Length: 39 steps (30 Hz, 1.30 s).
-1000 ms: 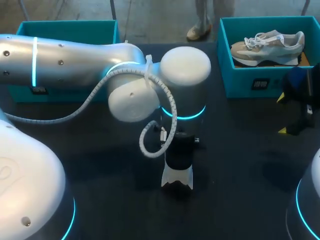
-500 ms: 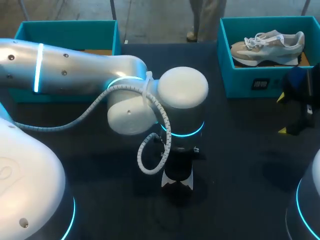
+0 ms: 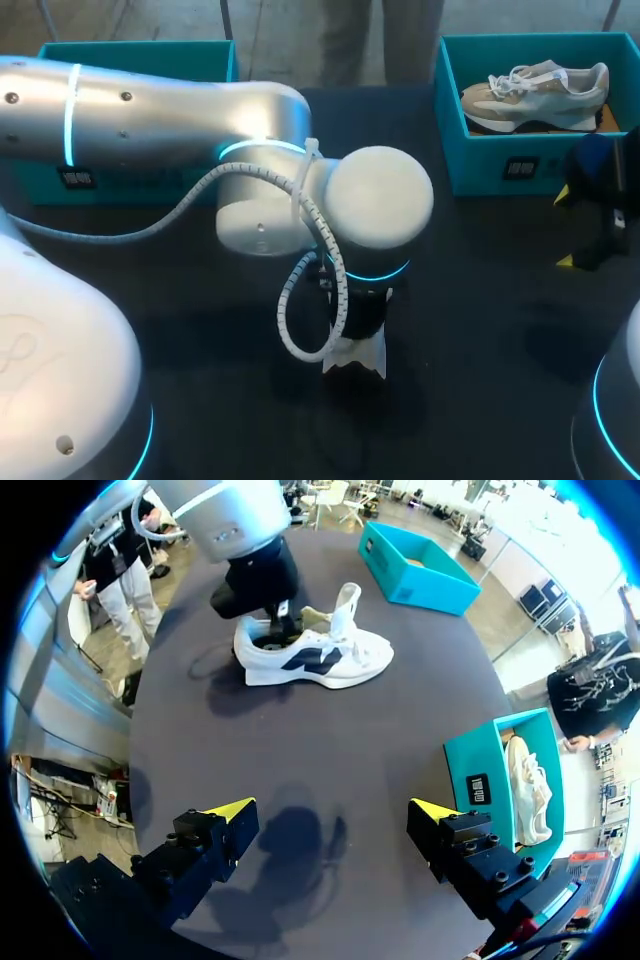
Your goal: Take the shoe out of the shoebox, open the shoe tongue, remove and reinsert the insole, then place the shoe into the shoebox
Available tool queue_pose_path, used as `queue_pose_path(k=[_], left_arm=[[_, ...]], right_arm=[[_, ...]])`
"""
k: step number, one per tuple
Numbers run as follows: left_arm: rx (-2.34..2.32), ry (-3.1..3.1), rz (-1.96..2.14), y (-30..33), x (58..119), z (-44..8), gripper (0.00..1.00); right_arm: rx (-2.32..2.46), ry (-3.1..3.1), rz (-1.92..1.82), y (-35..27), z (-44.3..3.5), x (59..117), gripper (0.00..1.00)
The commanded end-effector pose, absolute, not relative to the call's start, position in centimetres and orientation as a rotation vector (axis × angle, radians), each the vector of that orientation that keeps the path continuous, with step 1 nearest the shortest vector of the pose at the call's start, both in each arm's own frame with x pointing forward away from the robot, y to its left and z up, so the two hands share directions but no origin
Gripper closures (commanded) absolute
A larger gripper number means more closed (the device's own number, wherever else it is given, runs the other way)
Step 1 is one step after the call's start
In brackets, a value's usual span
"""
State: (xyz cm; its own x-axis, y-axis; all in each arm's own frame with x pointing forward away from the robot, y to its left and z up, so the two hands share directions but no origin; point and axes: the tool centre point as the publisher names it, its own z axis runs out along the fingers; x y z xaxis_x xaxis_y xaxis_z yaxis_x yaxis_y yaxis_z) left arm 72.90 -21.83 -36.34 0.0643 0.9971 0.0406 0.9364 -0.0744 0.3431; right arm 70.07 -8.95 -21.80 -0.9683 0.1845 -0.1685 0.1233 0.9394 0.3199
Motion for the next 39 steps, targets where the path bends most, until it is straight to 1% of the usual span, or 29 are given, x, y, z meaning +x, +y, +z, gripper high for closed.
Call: queue_pose_path(k=[1, 9, 10, 11, 12, 13, 14, 15, 39], left_arm=[[2.093, 1.959, 0.399, -20.6, 73.8, -35.1, 1.00], [2.082, 1.937, 0.383, -21.2, 74.9, -34.6, 1.00], [2.081, 1.937, 0.377, -21.3, 74.9, -34.5, 0.84], [2.081, 1.937, 0.374, -21.4, 74.9, -34.5, 0.65], [2.084, 1.933, 0.364, -21.5, 74.8, -34.6, 0.54], [2.084, 1.929, 0.351, -21.5, 74.7, -34.6, 0.36], [2.091, 1.922, 0.347, -21.6, 74.5, -34.5, 0.04], [2.102, 1.909, 0.348, -21.7, 74.4, -34.6, 0.00], [2.128, 1.949, 0.290, -21.2, 74.8, -34.7, 0.00]], right_arm=[[0.234, 2.898, 0.455, -8.9, -21.9, 70.0, 0.00], [0.234, 2.898, 0.455, -8.9, -21.9, 70.0, 0.00], [0.234, 2.898, 0.455, -8.9, -21.9, 70.0, 0.00], [0.234, 2.898, 0.455, -8.9, -21.9, 70.0, 0.00], [0.234, 2.898, 0.455, -8.9, -21.9, 70.0, 0.00], [0.234, 2.898, 0.455, -8.9, -21.9, 70.0, 0.00], [0.234, 2.898, 0.455, -8.9, -21.9, 70.0, 0.00], [0.234, 2.898, 0.455, -8.9, -21.9, 70.0, 0.00], [0.234, 2.898, 0.455, -8.9, -21.9, 70.0, 0.00]])
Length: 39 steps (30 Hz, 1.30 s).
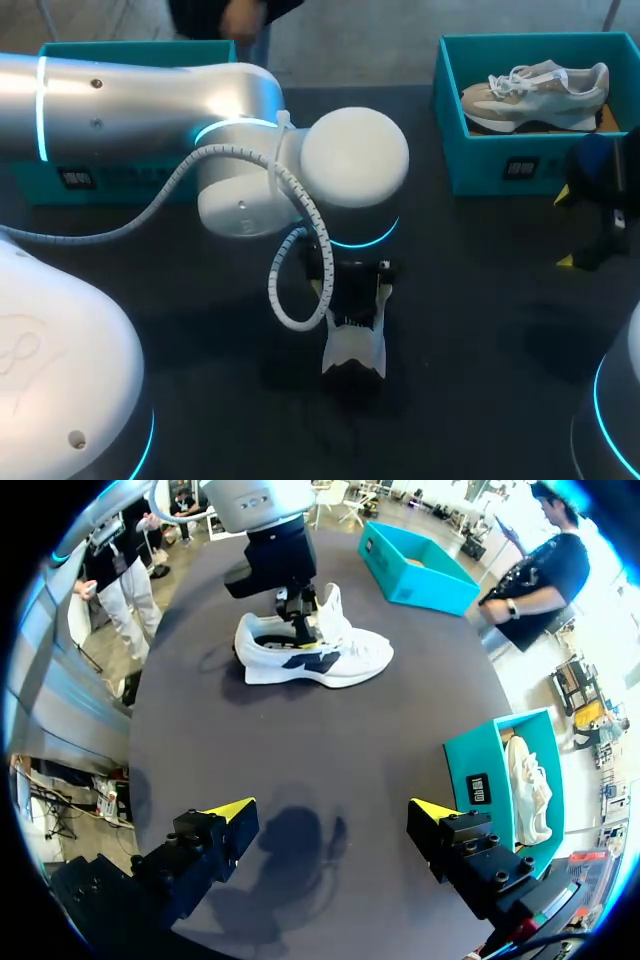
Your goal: Take the shoe out of the shoebox, open the shoe tongue, remove and reinsert the insole, then place the shoe into the shoebox
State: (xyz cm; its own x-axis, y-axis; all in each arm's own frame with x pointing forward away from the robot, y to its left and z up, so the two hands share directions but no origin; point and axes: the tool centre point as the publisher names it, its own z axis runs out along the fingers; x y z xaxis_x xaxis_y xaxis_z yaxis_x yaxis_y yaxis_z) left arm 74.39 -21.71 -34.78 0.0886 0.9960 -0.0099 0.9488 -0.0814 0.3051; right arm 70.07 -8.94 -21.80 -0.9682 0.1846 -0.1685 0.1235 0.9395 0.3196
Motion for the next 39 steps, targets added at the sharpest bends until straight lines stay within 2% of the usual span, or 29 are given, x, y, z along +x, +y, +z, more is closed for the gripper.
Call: queue_pose_path(k=[1, 16, 25, 27, 28, 29, 30, 31, 32, 33, 36, 39], left_arm=[[2.127, 1.949, 0.290, -21.2, 74.9, -34.5, 0.00], [2.124, 1.899, 0.296, -20.6, 77.7, -31.3, 0.00], [2.097, 1.862, 0.347, -20.0, 81.3, -28.4, 0.00], [2.098, 1.863, 0.336, -20.4, 82.1, -28.3, 0.20], [2.097, 1.866, 0.323, -20.5, 82.4, -28.2, 0.36], [2.101, 1.864, 0.317, -20.7, 82.6, -28.2, 0.58], [2.102, 1.864, 0.310, -20.9, 82.7, -28.1, 0.66], [2.107, 1.862, 0.296, -21.0, 82.7, -28.1, 0.70], [2.108, 1.858, 0.285, -21.2, 82.6, -28.0, 0.86], [2.104, 1.861, 0.268, -21.3, 82.5, -28.0, 0.89], [2.123, 1.858, 0.248, -21.6, 82.3, -28.2, 0.81], [2.141, 1.855, 0.237, -21.8, 81.9, -28.7, 0.82]], right_arm=[[0.234, 2.898, 0.455, -8.9, -21.9, 70.0, 0.00], [0.234, 2.898, 0.455, -8.9, -21.9, 70.0, 0.00], [0.234, 2.898, 0.455, -8.9, -21.9, 70.0, 0.00], [0.234, 2.898, 0.455, -8.9, -21.9, 70.0, 0.00], [0.234, 2.898, 0.455, -8.9, -21.9, 70.0, 0.00], [0.234, 2.898, 0.455, -8.9, -21.9, 70.0, 0.00], [0.234, 2.898, 0.455, -8.9, -21.9, 70.0, 0.00], [0.234, 2.898, 0.455, -8.9, -21.9, 70.0, 0.00], [0.234, 2.898, 0.455, -8.9, -21.9, 70.0, 0.00], [0.234, 2.898, 0.455, -8.9, -21.9, 70.0, 0.00], [0.234, 2.898, 0.455, -8.9, -21.9, 70.0, 0.00], [0.234, 2.898, 0.455, -8.9, -21.9, 70.0, 0.00]])
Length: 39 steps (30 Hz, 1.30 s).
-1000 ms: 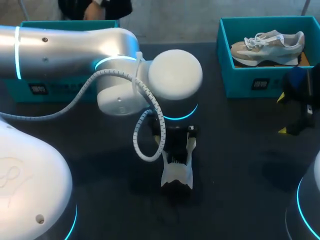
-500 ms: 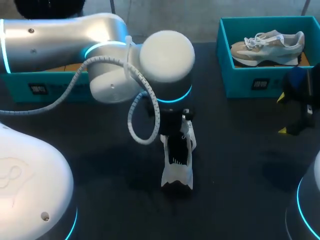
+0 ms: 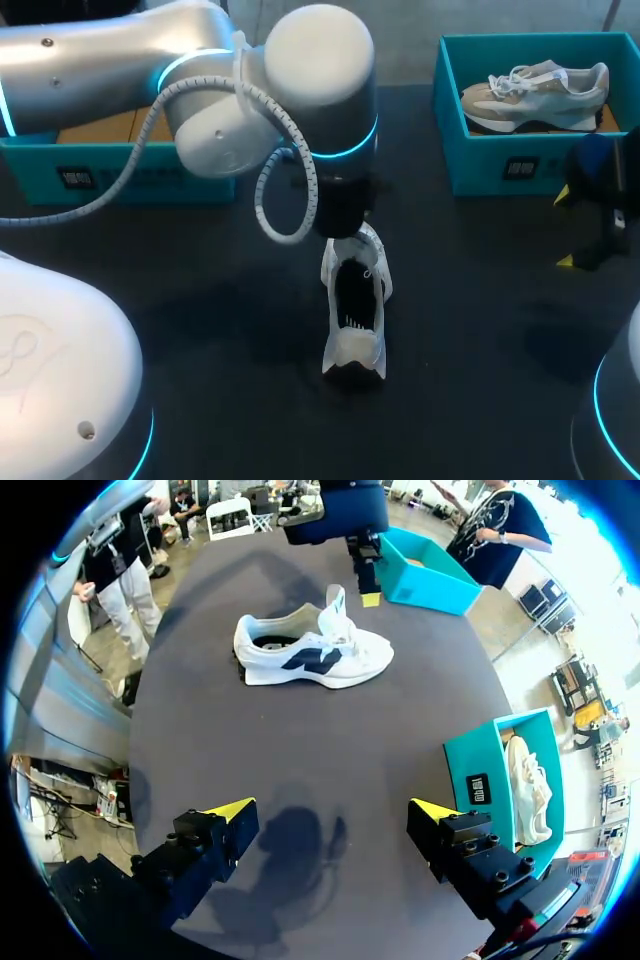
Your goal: Take the shoe out of the shoebox, open the shoe tongue, remove and reinsert the insole, then place the shoe into the shoebox
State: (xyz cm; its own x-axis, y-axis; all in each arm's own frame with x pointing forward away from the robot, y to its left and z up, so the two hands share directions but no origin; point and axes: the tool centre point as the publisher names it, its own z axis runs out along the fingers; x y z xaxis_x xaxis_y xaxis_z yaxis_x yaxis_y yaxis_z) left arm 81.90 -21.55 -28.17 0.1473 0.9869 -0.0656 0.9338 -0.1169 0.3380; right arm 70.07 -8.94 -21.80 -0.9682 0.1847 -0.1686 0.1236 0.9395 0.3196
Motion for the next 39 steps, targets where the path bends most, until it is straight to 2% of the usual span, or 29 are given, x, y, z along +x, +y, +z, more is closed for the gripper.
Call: queue_pose_path(k=[1, 4, 6, 7, 14, 29, 39], left_arm=[[2.148, 1.854, 0.224, -21.8, 81.6, -28.8, 0.80], [2.172, 1.847, 0.188, -22.0, 80.6, -28.9, 0.71], [2.203, 1.833, 0.188, -22.2, 80.0, -29.3, 0.54], [2.223, 1.826, 0.189, -22.2, 79.7, -29.5, 0.51], [2.270, 1.805, 0.144, -22.4, 77.6, -30.5, 0.54], [2.334, 1.782, 0.060, -22.9, 72.6, -31.7, 0.53], [2.311, 1.809, 0.119, -22.5, 72.4, -29.7, 0.53]], right_arm=[[0.234, 2.898, 0.455, -8.9, -21.9, 70.0, 0.00], [0.234, 2.898, 0.455, -8.9, -21.9, 70.0, 0.00], [0.234, 2.898, 0.455, -8.9, -21.9, 70.0, 0.00], [0.234, 2.898, 0.455, -8.9, -21.9, 70.0, 0.00], [0.234, 2.898, 0.455, -8.9, -21.9, 70.0, 0.00], [0.234, 2.898, 0.455, -8.9, -21.9, 70.0, 0.00], [0.234, 2.898, 0.455, -8.9, -21.9, 70.0, 0.00]])
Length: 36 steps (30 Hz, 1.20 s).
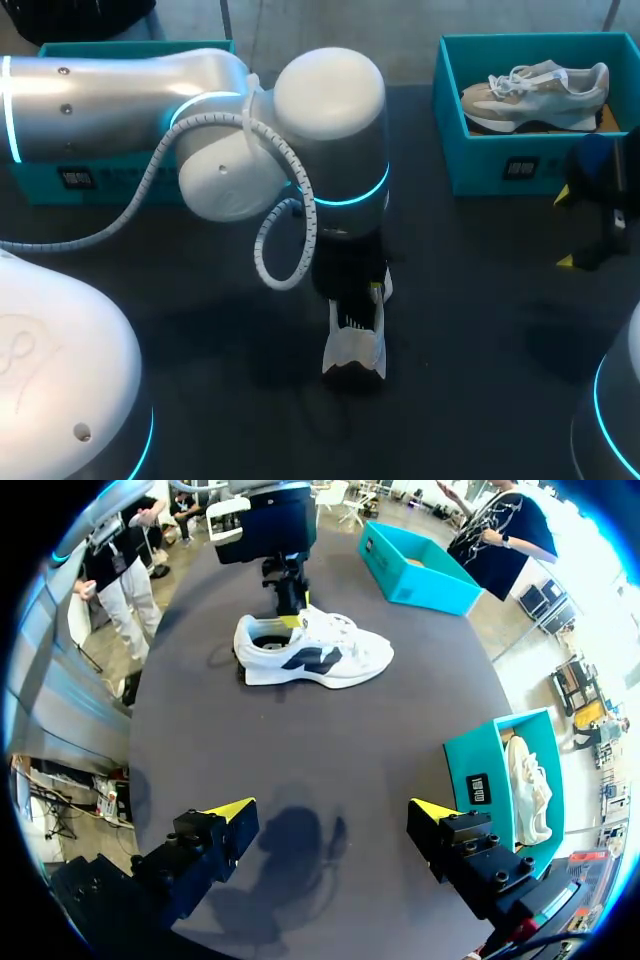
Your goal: Take the shoe out of the shoebox, open the shoe tongue, remove and reinsert the insole, then place the shoe into the shoebox
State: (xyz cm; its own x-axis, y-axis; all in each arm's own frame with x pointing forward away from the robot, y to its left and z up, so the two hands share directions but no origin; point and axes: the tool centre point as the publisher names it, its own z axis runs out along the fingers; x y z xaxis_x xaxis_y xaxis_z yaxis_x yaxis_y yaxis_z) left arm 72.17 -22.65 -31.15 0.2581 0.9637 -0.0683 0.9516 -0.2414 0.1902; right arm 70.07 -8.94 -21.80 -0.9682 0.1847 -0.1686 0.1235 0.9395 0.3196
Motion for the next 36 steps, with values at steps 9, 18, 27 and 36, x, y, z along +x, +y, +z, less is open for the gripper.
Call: queue_pose_path(k=[9, 18, 27, 36], left_arm=[[2.270, 1.872, 0.145, -23.6, 74.2, -30.3, 0.83], [2.350, 1.893, 0.075, -22.7, 71.1, -32.8, 0.79], [2.289, 1.928, 0.100, -21.7, 71.8, -31.0, 0.78], [2.273, 2.059, 0.119, -22.3, 71.0, -33.2, 0.73]], right_arm=[[0.234, 2.898, 0.455, -8.9, -21.9, 70.0, 0.00], [0.234, 2.898, 0.455, -8.9, -21.9, 70.0, 0.00], [0.234, 2.898, 0.455, -8.9, -21.9, 70.0, 0.00], [0.234, 2.898, 0.455, -8.9, -21.9, 70.0, 0.00]])
